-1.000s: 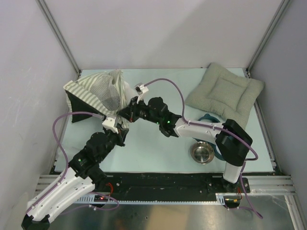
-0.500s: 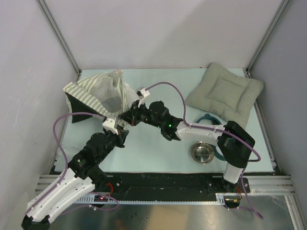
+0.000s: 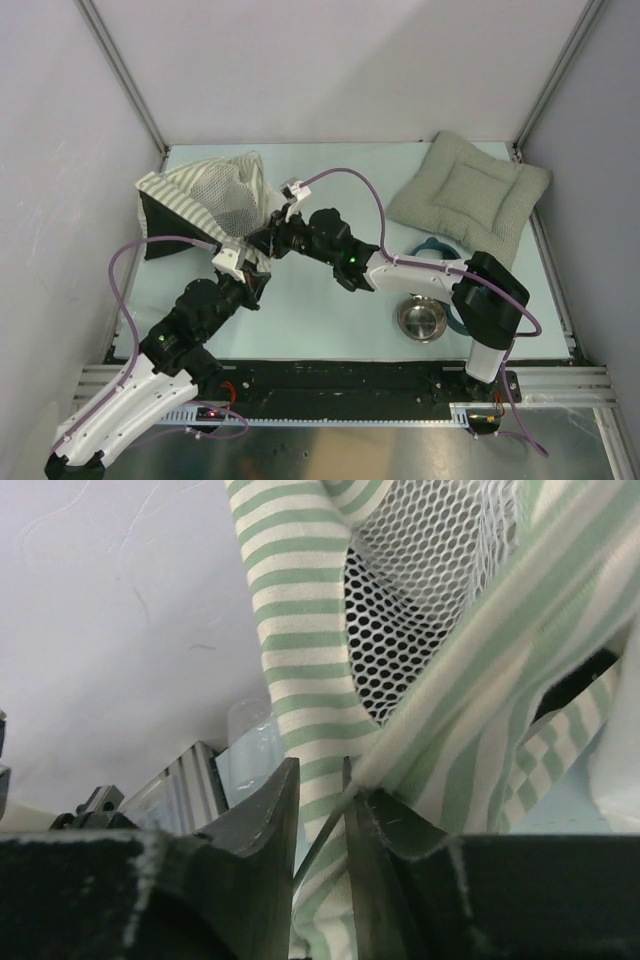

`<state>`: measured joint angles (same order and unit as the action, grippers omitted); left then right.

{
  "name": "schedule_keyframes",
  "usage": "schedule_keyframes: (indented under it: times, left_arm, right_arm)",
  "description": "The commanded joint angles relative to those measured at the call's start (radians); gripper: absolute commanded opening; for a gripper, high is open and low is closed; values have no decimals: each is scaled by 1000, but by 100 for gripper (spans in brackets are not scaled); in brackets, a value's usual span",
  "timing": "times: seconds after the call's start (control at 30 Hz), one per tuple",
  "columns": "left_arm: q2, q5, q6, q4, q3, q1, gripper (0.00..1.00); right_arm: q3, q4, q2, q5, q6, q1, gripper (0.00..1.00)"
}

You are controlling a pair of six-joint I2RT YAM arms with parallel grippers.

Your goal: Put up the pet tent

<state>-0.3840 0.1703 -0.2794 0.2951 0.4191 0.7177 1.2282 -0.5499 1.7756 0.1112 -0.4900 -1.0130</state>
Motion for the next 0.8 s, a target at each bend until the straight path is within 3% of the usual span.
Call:
schedule_keyframes:
  times: [0.0, 0.07, 0.4, 0.77]
  left_arm:
    - [8, -186, -26, -1, 32, 31, 0]
    - [7, -177, -23, -1, 34, 30, 0]
    - [2, -183, -23, -1, 42, 30, 0]
    - [5, -270, -14, -3, 42, 29, 0]
  right_arm:
    - [48, 3, 17, -139, 102, 45, 31]
    - [47, 18, 12, -135, 102, 46, 31]
    - [27, 84, 29, -132, 90, 30, 2]
    - [26, -21, 57, -174, 11, 21, 0]
